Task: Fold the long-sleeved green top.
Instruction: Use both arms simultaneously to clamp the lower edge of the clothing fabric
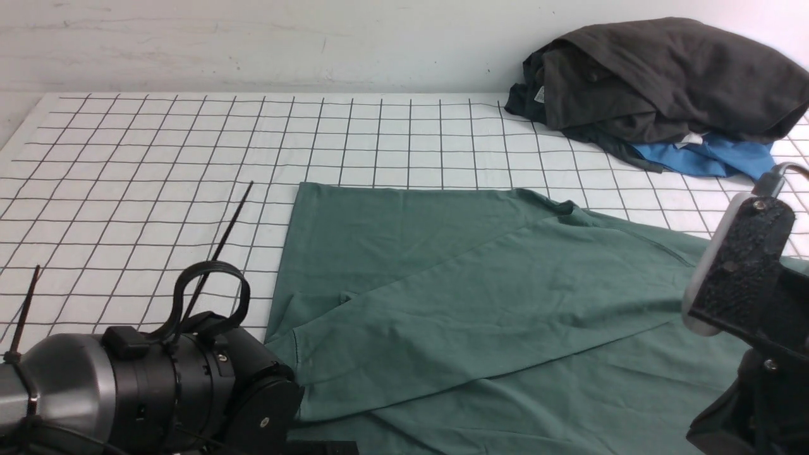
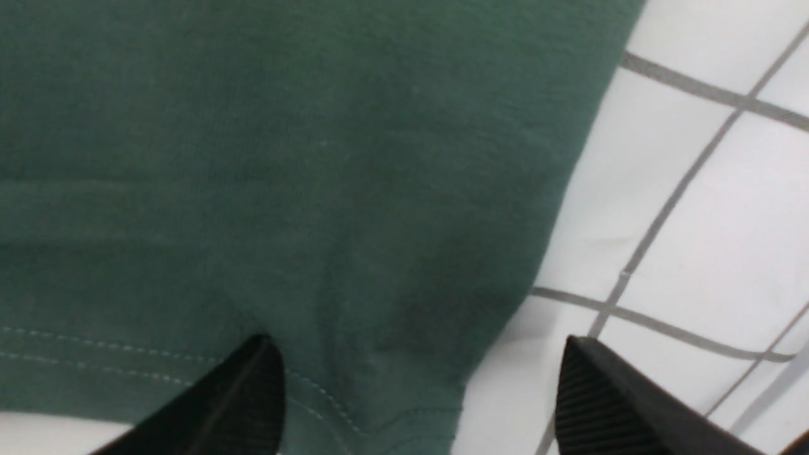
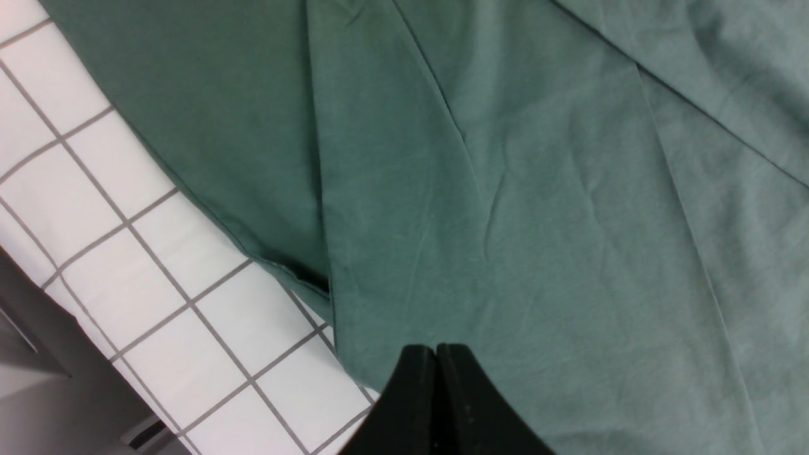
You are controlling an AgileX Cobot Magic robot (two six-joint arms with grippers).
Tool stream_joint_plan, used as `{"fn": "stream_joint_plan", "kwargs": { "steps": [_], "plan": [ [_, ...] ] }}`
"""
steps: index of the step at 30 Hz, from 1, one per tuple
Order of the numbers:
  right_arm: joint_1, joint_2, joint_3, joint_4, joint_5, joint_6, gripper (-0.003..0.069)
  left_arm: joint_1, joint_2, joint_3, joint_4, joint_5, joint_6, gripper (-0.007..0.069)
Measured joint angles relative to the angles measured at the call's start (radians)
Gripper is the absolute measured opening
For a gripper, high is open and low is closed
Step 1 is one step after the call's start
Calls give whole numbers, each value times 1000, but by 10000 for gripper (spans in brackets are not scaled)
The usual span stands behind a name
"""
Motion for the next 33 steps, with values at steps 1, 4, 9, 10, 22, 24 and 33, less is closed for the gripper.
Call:
{"fn": "stream_joint_plan", "kwargs": {
  "steps": [1,4,9,10,22,24,33],
  "plan": [
    [0,0,0,0,0,0,-14,-1,0,2,5,-7,-8,518],
    [0,0,0,0,0,-1,-14,-4,0,3,26,-21,-57,473],
    [0,0,0,0,0,-3,-14,-4,1,4,86,-51,-143,286],
    [0,0,0,0,0,-3,-14,-4,2,4,95,-53,-147,262],
    [0,0,0,-19,0,-5,-14,-2,-22,-5,124,-46,-157,9],
    [0,0,0,-55,0,-25,-14,0,-57,-18,127,-18,-157,9],
    [0,37,18,-98,-3,-141,166,123,-127,-26,135,88,-155,9]
  ]
}}
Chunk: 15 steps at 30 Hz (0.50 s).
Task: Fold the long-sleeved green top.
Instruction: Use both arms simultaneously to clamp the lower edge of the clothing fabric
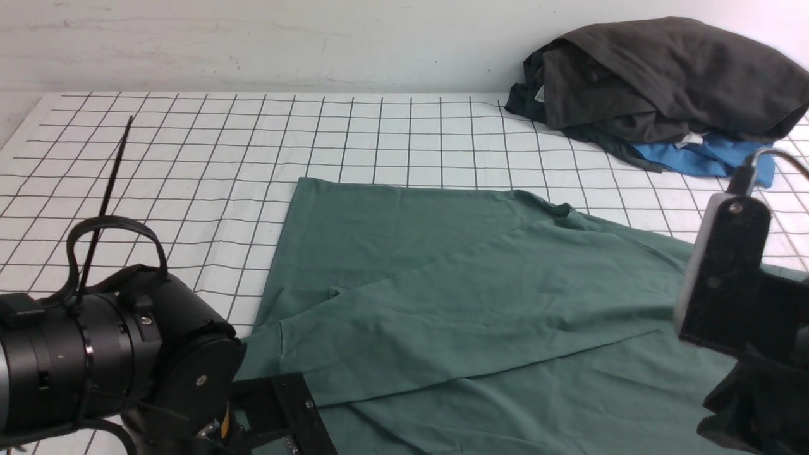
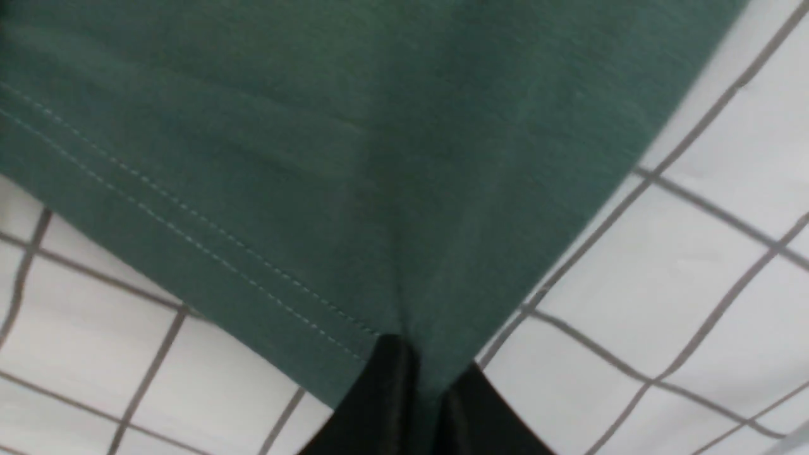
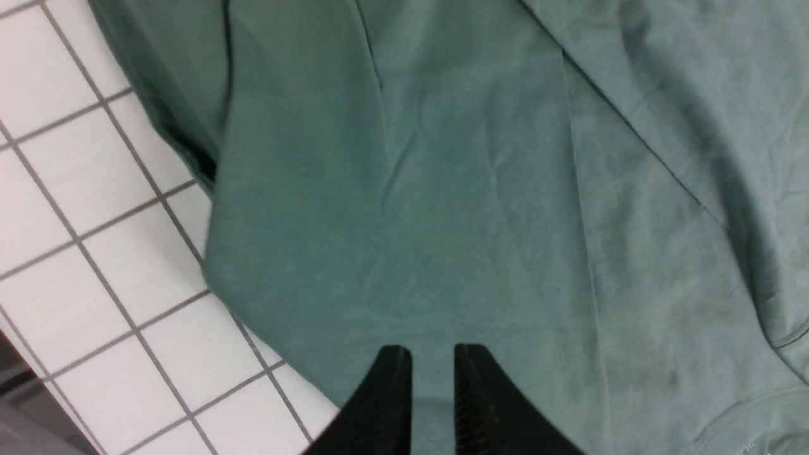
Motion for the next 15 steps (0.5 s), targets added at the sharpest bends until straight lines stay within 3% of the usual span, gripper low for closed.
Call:
{"fn": "stream_joint_plan", "kwargs": {
  "steps": [3,4,5,8,10,15],
  "plan": [
    [0,38,87,-20,-9,-2,336,15,0,0,2,7,0,9],
    [0,40,94,-22,-9,-2,347,14,0,0,1,7,0,9],
    [0,53,149,-44,-13,-3,416,14,0,0,-3,7,0,9],
    [0,69,272,-96,-49,-3,531,14,0,0,-13,6,0,9],
    [0,73,360,-130,-123,-2,572,14,0,0,-13,5,0,9],
    [0,73,472,-180,-264,47,585,14,0,0,-14,-4,0,9]
  ]
}}
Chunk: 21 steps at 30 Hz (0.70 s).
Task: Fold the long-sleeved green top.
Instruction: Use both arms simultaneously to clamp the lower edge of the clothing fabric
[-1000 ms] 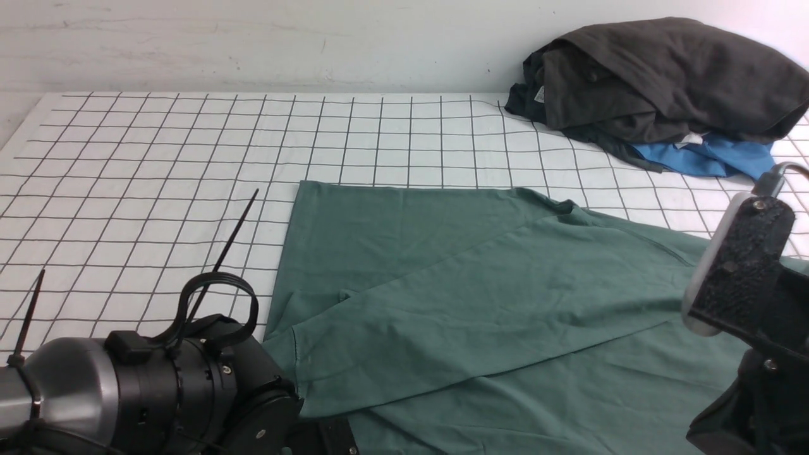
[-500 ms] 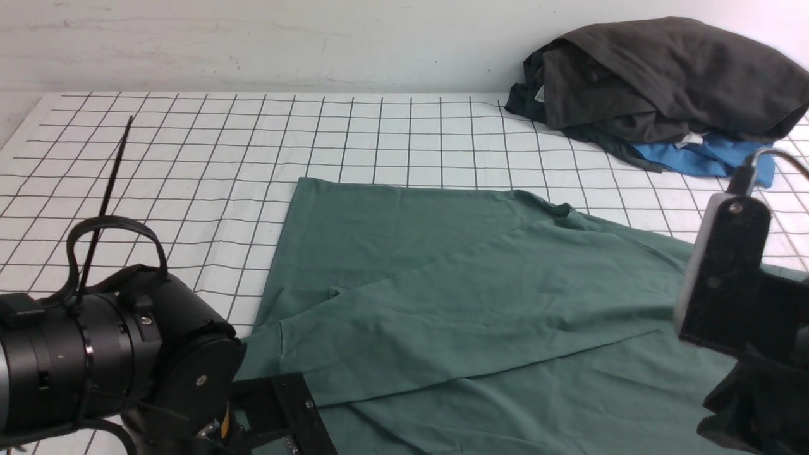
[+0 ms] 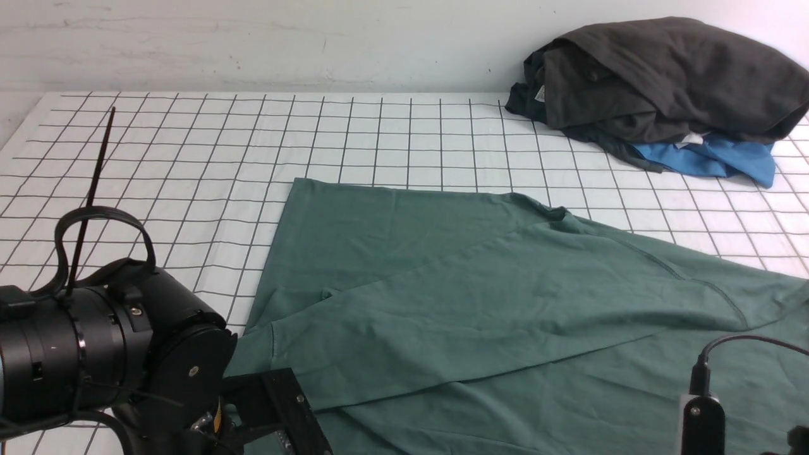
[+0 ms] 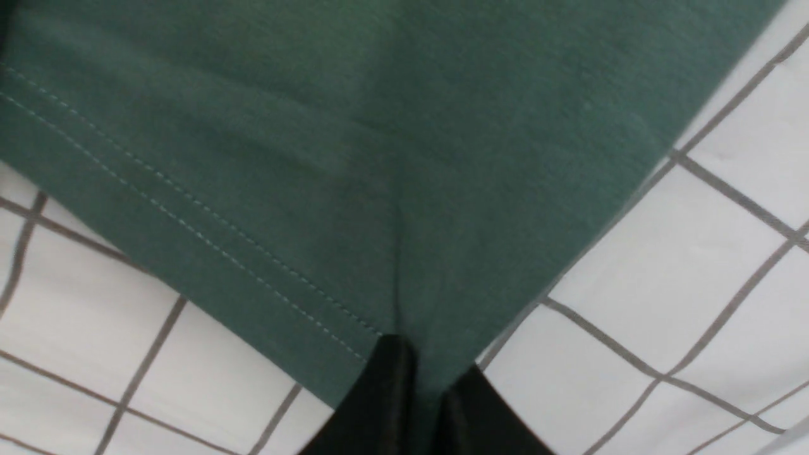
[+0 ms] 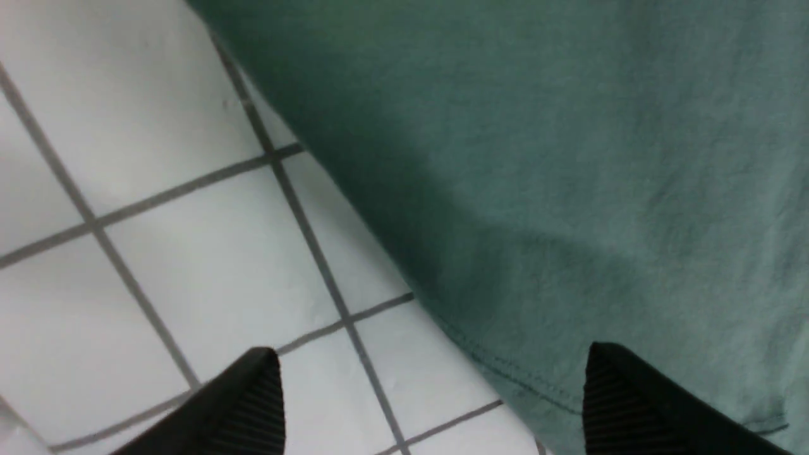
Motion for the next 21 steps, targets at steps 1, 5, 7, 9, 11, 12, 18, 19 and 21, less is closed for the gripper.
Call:
{"fn": "stream_joint_plan", "kwargs": {
  "steps": [1,5,7,9,11,12,18,19,21],
  "plan": [
    [-5,0,10,-9,-19,15,582,0,0,0,0,-2,0,9],
    [-84,16,23,-37,-92,52,564,0,0,0,-6,-25,0,9],
    [-127,30,23,-43,-117,56,554,0,0,0,-12,-29,0,9],
    [-159,39,23,-45,-136,56,540,0,0,0,-18,-42,0,9],
    [-179,51,23,-45,-147,45,519,0,0,0,-24,-50,0,9],
    [-181,58,23,-45,-150,33,510,0,0,0,-25,-50,0,9],
    [-187,131,23,-45,-158,-72,402,0,0,0,-25,-50,0,9],
    [-187,148,23,-47,-159,-88,363,0,0,0,-25,-50,0,9],
    [-188,158,22,-54,-161,-97,300,0,0,0,-25,-50,0,9]
  ]
}}
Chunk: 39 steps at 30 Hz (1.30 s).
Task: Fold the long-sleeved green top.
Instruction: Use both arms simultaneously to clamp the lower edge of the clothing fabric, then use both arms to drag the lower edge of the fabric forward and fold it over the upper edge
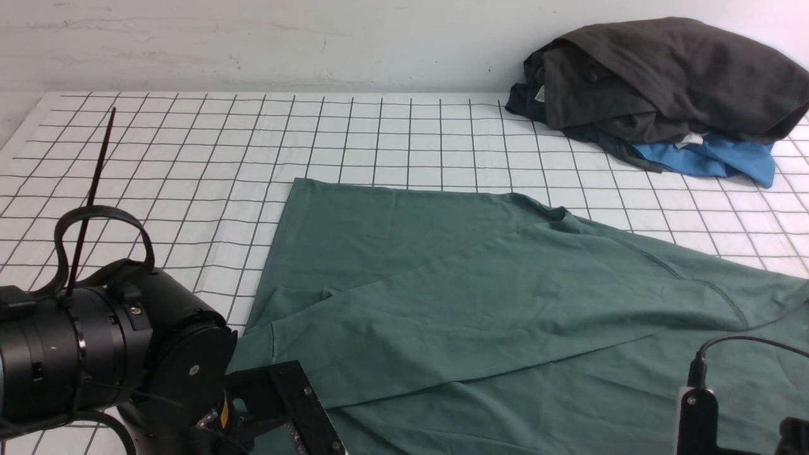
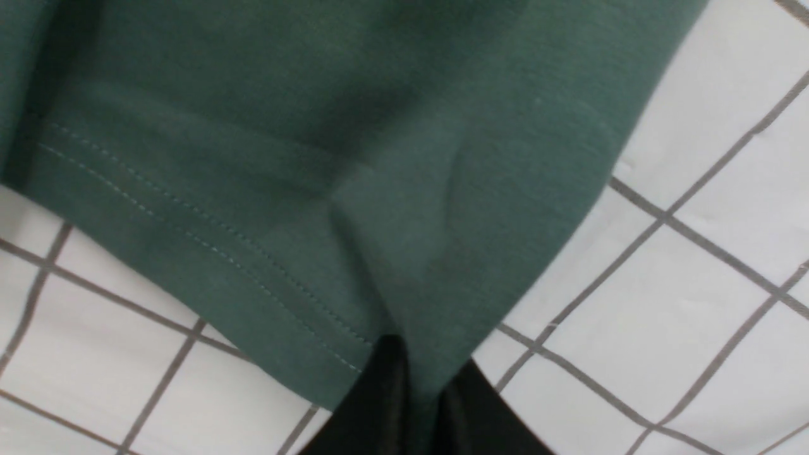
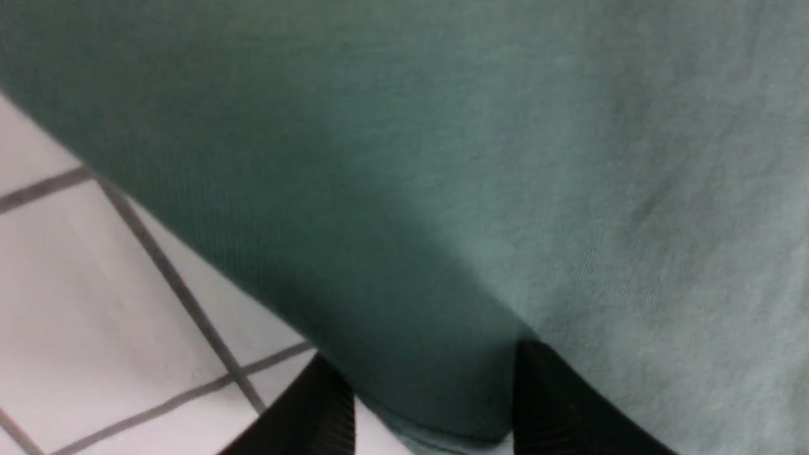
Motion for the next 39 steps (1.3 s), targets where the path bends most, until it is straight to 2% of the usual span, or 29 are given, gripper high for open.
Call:
{"fn": "stream_joint_plan", "kwargs": {
  "steps": [3,4,5,7,11,15,21,24,31,39],
  "plan": [
    [0,0,-19,-17,1,-5,174,0,0,0,0,0,0,9],
    [0,0,-21,-17,3,-6,153,0,0,0,0,0,0,9],
    [0,0,-39,-23,8,-6,73,0,0,-1,0,5,0,9],
    [-2,0,-62,-37,21,-14,18,2,0,-25,7,52,0,9],
    [-27,0,-116,-44,45,-44,4,28,0,-94,15,114,9,9],
    [-128,3,-236,-25,76,-139,4,117,0,-225,15,143,58,13],
    [-249,51,-425,80,109,-298,4,227,34,-406,11,163,130,14],
    [-314,127,-563,156,137,-367,4,283,108,-560,7,182,169,14],
    [-386,313,-812,243,174,-410,4,319,300,-852,20,217,214,15],
    [-431,526,-1037,273,210,-418,3,320,537,-1152,37,221,219,15]
  ]
}}
